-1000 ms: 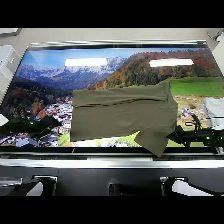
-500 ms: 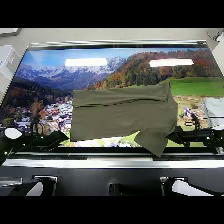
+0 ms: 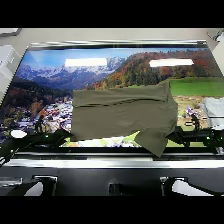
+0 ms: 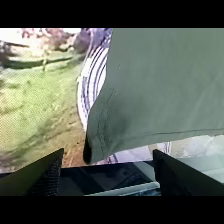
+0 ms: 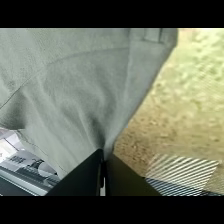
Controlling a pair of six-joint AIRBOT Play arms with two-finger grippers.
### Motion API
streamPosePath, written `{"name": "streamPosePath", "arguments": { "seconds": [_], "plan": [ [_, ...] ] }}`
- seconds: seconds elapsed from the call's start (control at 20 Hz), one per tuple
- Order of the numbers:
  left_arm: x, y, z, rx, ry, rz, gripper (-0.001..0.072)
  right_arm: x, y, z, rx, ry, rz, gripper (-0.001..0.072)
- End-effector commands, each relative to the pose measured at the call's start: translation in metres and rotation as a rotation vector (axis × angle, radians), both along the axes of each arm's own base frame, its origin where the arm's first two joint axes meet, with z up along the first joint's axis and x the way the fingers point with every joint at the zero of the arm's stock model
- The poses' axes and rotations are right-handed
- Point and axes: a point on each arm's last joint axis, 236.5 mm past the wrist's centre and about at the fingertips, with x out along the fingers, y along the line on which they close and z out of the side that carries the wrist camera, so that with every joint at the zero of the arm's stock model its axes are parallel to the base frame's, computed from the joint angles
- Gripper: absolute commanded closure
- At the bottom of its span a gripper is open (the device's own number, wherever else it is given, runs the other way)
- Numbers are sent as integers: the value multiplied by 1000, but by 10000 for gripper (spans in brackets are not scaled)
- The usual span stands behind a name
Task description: Fold the clothes and pants, and hang the long-sleeved shirts on hangers.
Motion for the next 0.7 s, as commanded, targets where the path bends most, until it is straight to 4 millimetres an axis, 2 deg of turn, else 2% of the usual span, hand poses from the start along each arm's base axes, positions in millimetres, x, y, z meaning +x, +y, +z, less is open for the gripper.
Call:
{"name": "streamPosePath", "arguments": {
  "seconds": [0.0, 0.35, 0.4, 0.5, 0.6, 0.65],
  "plan": [
    [2, -3, -3, -23, 6, 5, 130, 0, 1, 1, 2, 1, 3, 677],
    [1, -12, -10, -65, 38, 3, 140, 0, 1, 1, 2, -2, 5, 677],
    [-1, -15, -12, -66, 45, -5, 204, 0, 1, 1, 1, -3, 5, 677],
    [-4, -19, -14, -66, 55, -22, 387, 1, 0, 3, -5, -13, 8, 677],
    [-3, -18, -14, -65, 54, -17, 686, 2, -1, 6, -14, -30, 14, 677],
    [-1, -17, -14, -63, 51, -13, 682, 3, -1, 10, -21, -42, 17, 677]
  ]
}}
